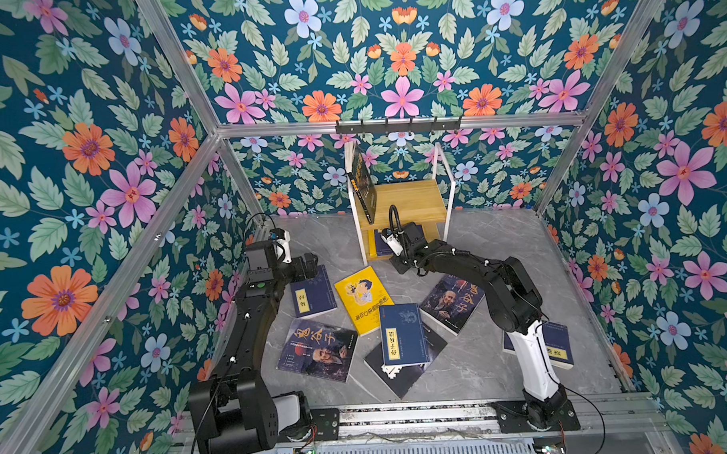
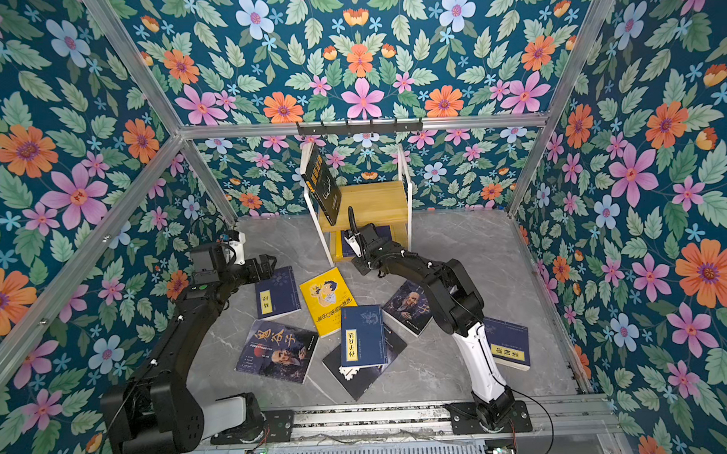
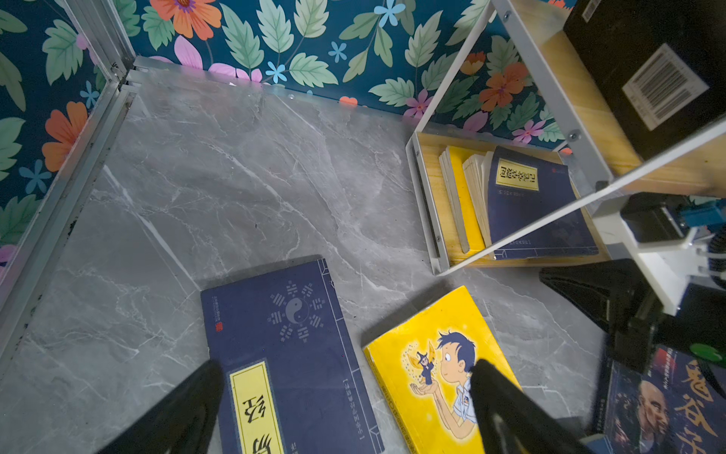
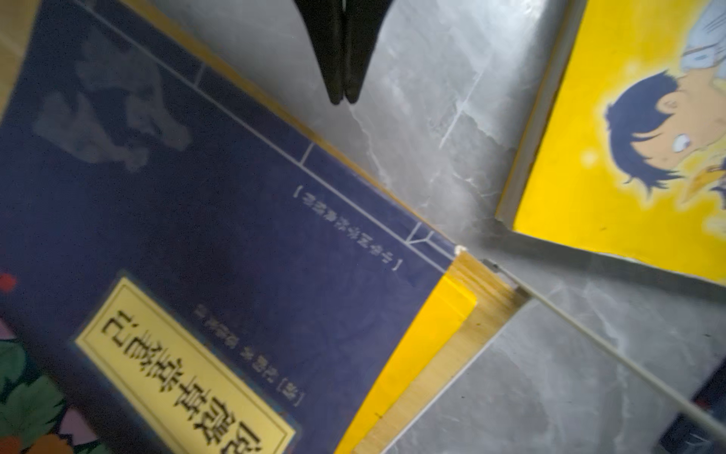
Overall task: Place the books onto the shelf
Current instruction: 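Press the blue book flush against the shelf with the closed right gripper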
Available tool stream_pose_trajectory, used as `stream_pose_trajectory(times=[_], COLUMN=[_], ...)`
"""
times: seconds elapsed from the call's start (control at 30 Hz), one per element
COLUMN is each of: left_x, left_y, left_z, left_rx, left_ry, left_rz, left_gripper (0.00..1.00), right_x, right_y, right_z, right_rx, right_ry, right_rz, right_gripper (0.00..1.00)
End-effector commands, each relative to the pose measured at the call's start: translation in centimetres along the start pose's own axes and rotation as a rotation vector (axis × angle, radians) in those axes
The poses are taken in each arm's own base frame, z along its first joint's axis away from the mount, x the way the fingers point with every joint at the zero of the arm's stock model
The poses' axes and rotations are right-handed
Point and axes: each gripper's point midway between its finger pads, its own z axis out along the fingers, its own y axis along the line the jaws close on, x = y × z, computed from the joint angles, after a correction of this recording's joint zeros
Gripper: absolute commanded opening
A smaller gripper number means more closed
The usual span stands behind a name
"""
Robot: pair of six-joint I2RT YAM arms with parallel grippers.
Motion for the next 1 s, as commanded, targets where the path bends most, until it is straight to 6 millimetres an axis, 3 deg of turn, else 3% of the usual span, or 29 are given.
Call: stream_pose_trajectory(times=[0.0, 0.23, 0.97], left_x=[-0.6, -0.5, -0.2], left_y=[-0.1, 0.0, 0.1], left_z=[-0.1, 0.0, 0.3], left_rx=[0.003, 0.001, 0.001], left_ry=[-0.023, -0.022, -0.01], left_rz=[0.008, 0.009, 0.003], left_gripper=[1.0, 1.0, 1.0], right_x=[-3.3, -2.8, -2.8], right_y=[0.5, 1.1, 1.6], right_z=[-1.4, -2.7, 0.9], right_rx=[-0.041, -0.091, -0.119], right_ry=[-0.158, -0.293, -0.296], right_rz=[0.104, 0.299, 0.409], right_gripper=[0.03, 0.02, 0.01])
